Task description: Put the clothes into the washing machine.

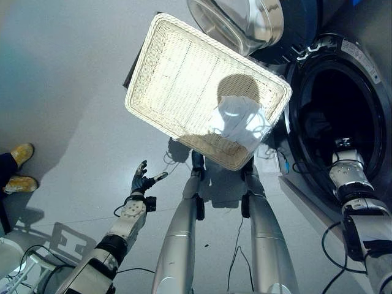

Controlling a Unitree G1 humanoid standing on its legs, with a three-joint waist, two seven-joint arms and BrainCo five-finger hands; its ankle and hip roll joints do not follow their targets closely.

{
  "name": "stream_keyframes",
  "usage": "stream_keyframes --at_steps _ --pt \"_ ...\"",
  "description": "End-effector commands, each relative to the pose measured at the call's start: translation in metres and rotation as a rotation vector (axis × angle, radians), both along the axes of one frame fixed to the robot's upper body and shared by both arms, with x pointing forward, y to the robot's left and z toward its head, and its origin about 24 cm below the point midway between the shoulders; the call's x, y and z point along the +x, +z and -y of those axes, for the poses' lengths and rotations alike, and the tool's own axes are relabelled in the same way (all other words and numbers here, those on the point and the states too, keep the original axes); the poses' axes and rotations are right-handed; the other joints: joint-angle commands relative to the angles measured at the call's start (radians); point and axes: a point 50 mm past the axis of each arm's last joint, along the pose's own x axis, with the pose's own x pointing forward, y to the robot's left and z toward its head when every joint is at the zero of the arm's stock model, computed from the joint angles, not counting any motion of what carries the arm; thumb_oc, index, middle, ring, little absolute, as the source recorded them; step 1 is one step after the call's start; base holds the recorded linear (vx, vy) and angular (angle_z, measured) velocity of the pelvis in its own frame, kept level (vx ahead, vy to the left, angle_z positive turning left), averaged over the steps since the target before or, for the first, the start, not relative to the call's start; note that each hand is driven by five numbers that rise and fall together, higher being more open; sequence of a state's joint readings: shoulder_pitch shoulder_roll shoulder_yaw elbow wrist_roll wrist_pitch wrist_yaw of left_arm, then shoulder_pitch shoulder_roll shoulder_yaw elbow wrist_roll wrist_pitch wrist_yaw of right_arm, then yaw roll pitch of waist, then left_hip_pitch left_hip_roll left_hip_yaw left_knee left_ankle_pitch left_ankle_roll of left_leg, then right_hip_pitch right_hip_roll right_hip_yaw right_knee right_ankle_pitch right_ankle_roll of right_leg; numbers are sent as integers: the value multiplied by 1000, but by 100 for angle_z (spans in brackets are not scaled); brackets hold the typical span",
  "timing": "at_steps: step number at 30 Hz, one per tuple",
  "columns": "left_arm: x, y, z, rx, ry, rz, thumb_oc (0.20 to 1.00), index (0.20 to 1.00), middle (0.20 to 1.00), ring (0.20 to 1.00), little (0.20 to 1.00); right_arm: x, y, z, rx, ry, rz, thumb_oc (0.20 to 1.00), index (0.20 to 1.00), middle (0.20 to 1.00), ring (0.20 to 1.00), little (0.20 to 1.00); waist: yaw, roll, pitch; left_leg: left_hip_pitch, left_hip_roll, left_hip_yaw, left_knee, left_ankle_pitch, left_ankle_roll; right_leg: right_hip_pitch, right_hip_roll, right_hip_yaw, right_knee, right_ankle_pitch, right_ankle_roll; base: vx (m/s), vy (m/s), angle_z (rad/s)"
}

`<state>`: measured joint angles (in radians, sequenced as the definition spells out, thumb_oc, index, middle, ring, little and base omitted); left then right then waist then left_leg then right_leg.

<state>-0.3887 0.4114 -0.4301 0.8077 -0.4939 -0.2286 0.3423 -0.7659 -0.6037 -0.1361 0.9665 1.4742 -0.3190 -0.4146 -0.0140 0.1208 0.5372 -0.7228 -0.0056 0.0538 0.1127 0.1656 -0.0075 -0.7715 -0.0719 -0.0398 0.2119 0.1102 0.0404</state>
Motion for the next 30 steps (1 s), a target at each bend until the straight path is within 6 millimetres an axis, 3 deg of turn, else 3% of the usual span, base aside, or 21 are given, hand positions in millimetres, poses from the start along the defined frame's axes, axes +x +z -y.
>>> stream_keyframes --at_steps 1,4,7,9,10,12,14,17,23,24,26,28,29,30 --pt "-12 -12 -17 7 61 -41 1000 1000 1000 1000 1000 -47 -2 58 196 -289 210 200 200 200 200 200 -18 4 -17 41 -69 31 38 -114 5 0 44 -52 61 -50 50 -2 -60 -3" --pt "-14 -15 -19 10 61 -50 1000 1000 1000 1000 1000 -50 0 62 334 -348 373 200 200 200 200 200 -25 9 -17 44 -66 32 44 -117 0 5 45 -51 67 -59 47 16 -65 -3" --pt "-17 -17 -17 10 56 -54 1000 1000 1000 1000 1000 -54 32 56 395 -520 592 200 200 200 200 200 -31 18 -17 48 -65 31 49 -119 -9 13 46 -50 73 -74 40 30 -44 -6" --pt "-18 -18 -12 11 46 -53 1000 1000 1000 1000 1000 -56 56 45 400 -568 755 715 715 715 715 715 -34 31 -17 47 -64 34 52 -115 -15 11 48 -48 82 -84 34 39 -23 -18" --pt "-18 -18 -12 11 46 -53 1000 1000 1000 1000 1000 -56 56 45 400 -568 755 715 715 715 715 715 -34 31 -17 47 -64 34 52 -115 -15 11 48 -48 82 -84 34 33 -10 -27" --pt "-18 -19 -9 -2 43 -58 1000 1000 1000 1000 1000 -57 71 38 414 -591 840 1000 1000 1000 1000 1000 -36 43 -17 46 -65 35 51 -110 -18 8 50 -43 90 -93 28 22 7 -24" --pt "-17 -19 -3 -28 37 -54 1000 1000 1000 1000 1000 -53 89 26 472 -600 906 1000 1000 1000 1000 1000 -35 62 -17 32 -63 38 49 -91 -24 -6 55 -41 97 -96 16 34 28 -15" --pt "-18 -21 5 -43 24 -54 1000 1000 1000 1000 1000 -48 94 17 512 -578 903 1000 1000 1000 1000 1000 -33 75 -17 31 -64 38 49 -88 -29 -9 56 -41 108 -109 7 40 13 -9" --pt "-23 -28 16 -66 5 -65 1000 1000 1000 1000 1000 -26 83 -2 539 -405 785 1000 1000 1000 1000 1000 -29 91 -17 30 -63 41 51 -81 -35 -8 53 -46 124 -127 -3 36 10 -6" --pt "-24 -28 18 -72 0 -75 1000 1000 1000 1000 1000 6 61 -21 457 -37 566 1000 1000 1000 1000 1000 -27 88 -17 23 -65 43 62 -78 -36 -13 54 -50 135 -129 -9 45 12 0" --pt "-26 -29 18 -72 -1 -77 1000 1000 1000 1000 1000 18 45 -33 421 127 432 1000 1000 1000 1000 1000 -23 81 -17 19 -63 45 69 -84 -34 -15 59 -49 143 -137 -12 18 0 5" --pt "-26 -29 17 -71 1 -75 1000 1000 1000 1000 1000 18 38 -33 424 123 411 1000 1000 1000 1000 1000 -22 77 -17 15 -61 46 71 -85 -35 -20 60 -51 146 -137 -11 -2 -24 2" --pt "-26 -30 14 -64 3 -74 1000 1000 1000 1000 1000 13 15 -29 456 74 365 1000 1000 1000 1000 1000 -23 67 -17 12 -60 47 73 -88 -35 -20 57 -58 147 -136 -9 19 -38 -3" --pt "-26 -30 14 -62 2 -74 1000 1000 1000 1000 1000 13 12 -29 460 73 362 1000 1000 1000 1000 1000 -23 65 -17 12 -60 47 73 -88 -35 -20 57 -59 147 -136 -9 -1 -54 0"
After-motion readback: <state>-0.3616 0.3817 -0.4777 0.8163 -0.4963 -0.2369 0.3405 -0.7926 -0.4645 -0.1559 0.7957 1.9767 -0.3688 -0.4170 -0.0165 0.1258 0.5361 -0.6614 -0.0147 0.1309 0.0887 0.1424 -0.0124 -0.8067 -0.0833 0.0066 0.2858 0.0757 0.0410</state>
